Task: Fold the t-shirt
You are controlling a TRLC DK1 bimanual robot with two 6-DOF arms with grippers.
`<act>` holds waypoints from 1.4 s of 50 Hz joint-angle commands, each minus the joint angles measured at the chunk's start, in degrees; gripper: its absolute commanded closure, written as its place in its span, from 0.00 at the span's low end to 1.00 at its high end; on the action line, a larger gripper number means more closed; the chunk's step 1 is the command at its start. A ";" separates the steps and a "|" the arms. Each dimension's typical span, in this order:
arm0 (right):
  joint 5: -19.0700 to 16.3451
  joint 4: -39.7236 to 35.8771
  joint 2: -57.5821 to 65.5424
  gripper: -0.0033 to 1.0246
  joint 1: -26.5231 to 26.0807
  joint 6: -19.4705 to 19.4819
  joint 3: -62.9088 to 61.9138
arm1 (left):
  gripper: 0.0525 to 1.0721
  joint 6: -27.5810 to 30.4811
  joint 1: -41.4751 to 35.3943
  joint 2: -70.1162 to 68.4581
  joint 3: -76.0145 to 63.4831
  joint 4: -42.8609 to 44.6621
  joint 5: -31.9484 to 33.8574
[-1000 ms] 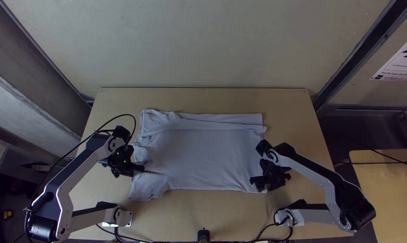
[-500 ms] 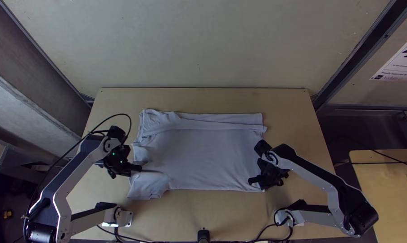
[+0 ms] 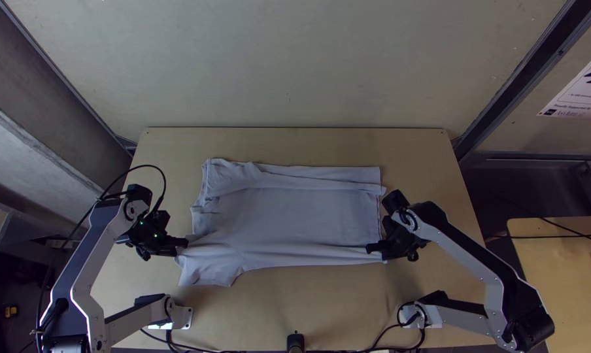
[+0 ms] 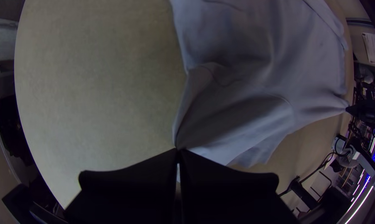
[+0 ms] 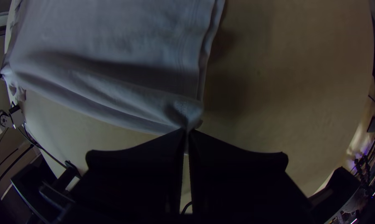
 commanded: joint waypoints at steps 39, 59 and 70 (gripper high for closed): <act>5.75 -0.21 13.07 0.97 -6.41 -4.64 21.82 | 0.97 -3.73 -6.07 20.98 29.64 4.24 0.04; 5.84 -0.21 25.20 0.97 -9.40 -6.14 37.37 | 0.97 -3.82 -8.35 32.41 41.33 4.33 -1.63; 5.84 -0.21 31.88 0.97 -10.46 -6.75 44.67 | 0.97 -4.34 -9.14 38.56 48.36 4.42 -1.98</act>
